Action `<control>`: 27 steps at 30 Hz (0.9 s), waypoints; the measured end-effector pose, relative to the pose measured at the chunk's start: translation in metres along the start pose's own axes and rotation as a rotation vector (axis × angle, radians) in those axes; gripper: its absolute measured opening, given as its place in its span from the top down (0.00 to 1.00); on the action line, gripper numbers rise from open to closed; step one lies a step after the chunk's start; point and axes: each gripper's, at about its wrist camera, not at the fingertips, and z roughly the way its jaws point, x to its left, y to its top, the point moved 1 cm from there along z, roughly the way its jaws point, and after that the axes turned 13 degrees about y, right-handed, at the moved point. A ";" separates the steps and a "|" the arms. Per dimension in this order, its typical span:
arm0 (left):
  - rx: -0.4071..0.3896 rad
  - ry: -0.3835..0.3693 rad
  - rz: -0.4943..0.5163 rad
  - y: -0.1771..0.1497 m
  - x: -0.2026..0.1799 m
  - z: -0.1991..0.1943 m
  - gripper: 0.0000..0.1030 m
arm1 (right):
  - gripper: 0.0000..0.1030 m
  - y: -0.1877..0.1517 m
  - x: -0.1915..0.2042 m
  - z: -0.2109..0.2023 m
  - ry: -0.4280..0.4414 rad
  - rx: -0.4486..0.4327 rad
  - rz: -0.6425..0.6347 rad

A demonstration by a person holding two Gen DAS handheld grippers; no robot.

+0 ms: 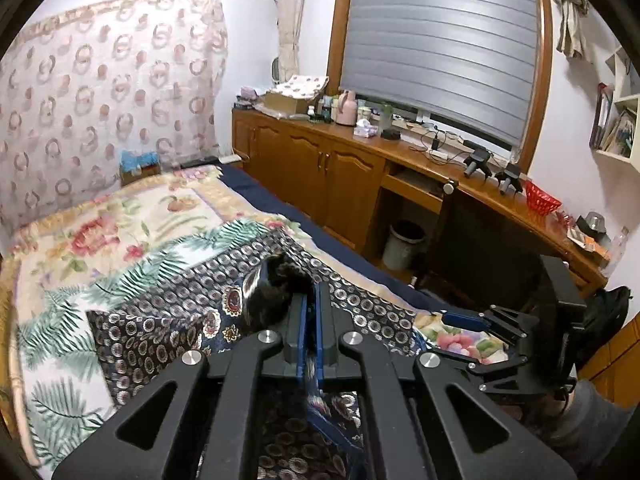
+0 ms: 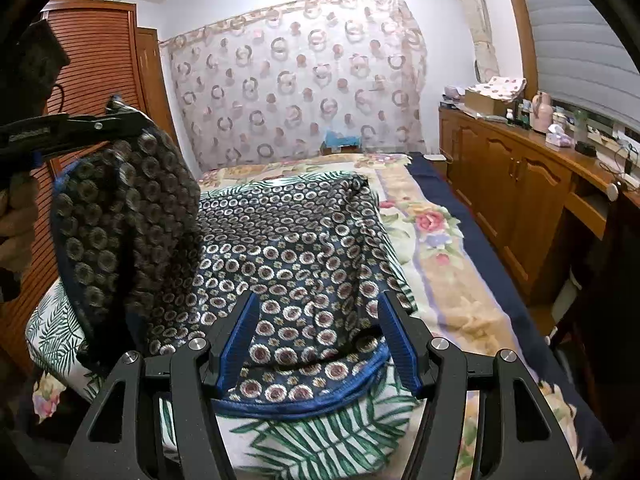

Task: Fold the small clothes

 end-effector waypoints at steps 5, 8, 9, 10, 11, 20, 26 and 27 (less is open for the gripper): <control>0.013 0.014 0.003 -0.009 0.003 -0.002 0.66 | 0.38 0.001 -0.005 0.000 -0.006 0.009 0.010; 0.006 0.034 0.003 -0.013 0.009 -0.006 0.60 | 0.38 0.004 -0.004 -0.001 -0.007 0.008 0.013; 0.006 0.046 0.005 -0.017 0.015 -0.009 0.52 | 0.38 0.005 -0.003 -0.001 -0.007 0.009 0.012; 0.006 0.052 0.004 -0.020 0.019 -0.010 0.45 | 0.38 0.006 -0.002 -0.001 -0.006 0.010 0.010; 0.007 0.056 0.002 -0.024 0.024 -0.011 0.29 | 0.38 0.008 -0.002 -0.001 -0.005 0.011 0.007; 0.052 0.181 -0.050 -0.075 0.076 -0.018 0.21 | 0.38 0.024 0.017 0.018 0.038 0.038 -0.046; 0.058 0.244 -0.134 -0.105 0.111 -0.035 0.21 | 0.38 0.040 0.038 0.042 0.093 0.070 -0.089; 0.053 0.253 -0.148 -0.108 0.116 -0.039 0.21 | 0.38 0.044 0.044 0.048 0.111 0.078 -0.098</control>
